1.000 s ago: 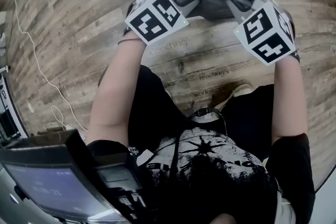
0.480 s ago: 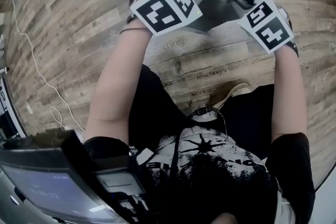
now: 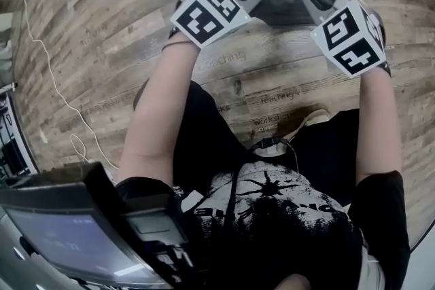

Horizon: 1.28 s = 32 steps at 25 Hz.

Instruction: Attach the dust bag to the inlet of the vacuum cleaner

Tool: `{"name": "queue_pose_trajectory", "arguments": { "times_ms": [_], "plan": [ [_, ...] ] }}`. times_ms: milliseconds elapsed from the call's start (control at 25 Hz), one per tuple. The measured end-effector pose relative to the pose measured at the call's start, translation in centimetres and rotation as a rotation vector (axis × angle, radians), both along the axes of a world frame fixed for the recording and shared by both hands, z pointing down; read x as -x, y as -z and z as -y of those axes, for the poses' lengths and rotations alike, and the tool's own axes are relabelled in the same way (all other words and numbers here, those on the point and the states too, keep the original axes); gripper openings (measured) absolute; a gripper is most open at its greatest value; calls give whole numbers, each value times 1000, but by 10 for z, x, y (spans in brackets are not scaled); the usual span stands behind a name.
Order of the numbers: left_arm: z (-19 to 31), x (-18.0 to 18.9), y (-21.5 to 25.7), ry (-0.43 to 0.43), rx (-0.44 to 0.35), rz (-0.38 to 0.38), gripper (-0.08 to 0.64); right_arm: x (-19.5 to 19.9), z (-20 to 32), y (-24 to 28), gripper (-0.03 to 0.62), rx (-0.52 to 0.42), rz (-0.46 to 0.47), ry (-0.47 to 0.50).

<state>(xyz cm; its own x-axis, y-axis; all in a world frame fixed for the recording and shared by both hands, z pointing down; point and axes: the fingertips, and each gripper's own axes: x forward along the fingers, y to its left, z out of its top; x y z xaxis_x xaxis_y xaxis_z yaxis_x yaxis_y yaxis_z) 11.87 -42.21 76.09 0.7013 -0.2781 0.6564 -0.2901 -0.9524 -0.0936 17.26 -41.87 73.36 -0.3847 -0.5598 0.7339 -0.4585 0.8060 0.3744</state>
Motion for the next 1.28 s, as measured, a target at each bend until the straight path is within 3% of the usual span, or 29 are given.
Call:
{"name": "queue_pose_trajectory", "arguments": {
  "times_ms": [200, 560, 1080, 1280],
  "plan": [
    [0, -1, 7, -7, -56, 15, 34, -3, -1, -2, 20, -4, 5, -13],
    [8, -29, 37, -65, -126, 13, 40, -19, -1, -38, 18, 92, 23, -61],
    [1, 0, 3, -24, -54, -22, 32, -1, 5, 3, 20, -78, 6, 16],
    [5, -4, 8, -38, -89, -13, 35, -6, 6, -3, 20, -57, 12, 14]
  ]
}}
